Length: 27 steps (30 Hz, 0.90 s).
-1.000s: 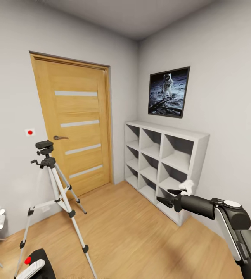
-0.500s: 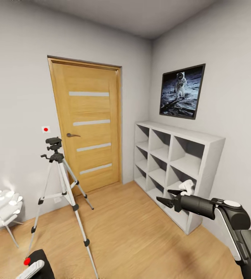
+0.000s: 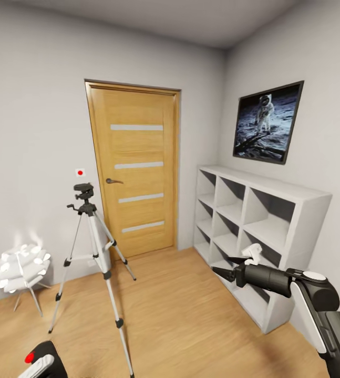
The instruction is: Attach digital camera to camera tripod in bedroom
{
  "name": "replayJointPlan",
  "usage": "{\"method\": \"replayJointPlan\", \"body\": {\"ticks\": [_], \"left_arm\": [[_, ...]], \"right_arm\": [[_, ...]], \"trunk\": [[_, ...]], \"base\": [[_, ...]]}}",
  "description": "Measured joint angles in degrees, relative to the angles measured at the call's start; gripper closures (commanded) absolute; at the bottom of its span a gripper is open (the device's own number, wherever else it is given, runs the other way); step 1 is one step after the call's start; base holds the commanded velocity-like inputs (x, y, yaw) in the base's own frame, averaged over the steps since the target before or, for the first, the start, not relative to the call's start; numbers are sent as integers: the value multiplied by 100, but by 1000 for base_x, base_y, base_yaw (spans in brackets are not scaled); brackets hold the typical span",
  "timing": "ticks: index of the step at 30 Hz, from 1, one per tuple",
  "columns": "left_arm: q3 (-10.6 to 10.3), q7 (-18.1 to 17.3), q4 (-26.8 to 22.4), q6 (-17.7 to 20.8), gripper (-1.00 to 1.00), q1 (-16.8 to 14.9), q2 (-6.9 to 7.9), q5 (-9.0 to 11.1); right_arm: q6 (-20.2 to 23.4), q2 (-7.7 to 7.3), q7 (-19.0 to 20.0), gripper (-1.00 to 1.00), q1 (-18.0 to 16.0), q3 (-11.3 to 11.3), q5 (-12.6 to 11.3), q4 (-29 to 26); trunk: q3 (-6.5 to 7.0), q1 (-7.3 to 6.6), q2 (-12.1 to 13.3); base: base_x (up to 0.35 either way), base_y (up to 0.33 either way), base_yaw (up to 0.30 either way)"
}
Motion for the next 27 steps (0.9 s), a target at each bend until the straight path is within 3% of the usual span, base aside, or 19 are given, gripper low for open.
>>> {"method": "replayJointPlan", "body": {"ticks": [27], "left_arm": [[93,-1,41,0,100,1,-2,9]], "right_arm": [[-3,12,3,-100,0,0,70,3]], "trunk": [[0,-1,0]], "base": [[216,-279,280]]}}
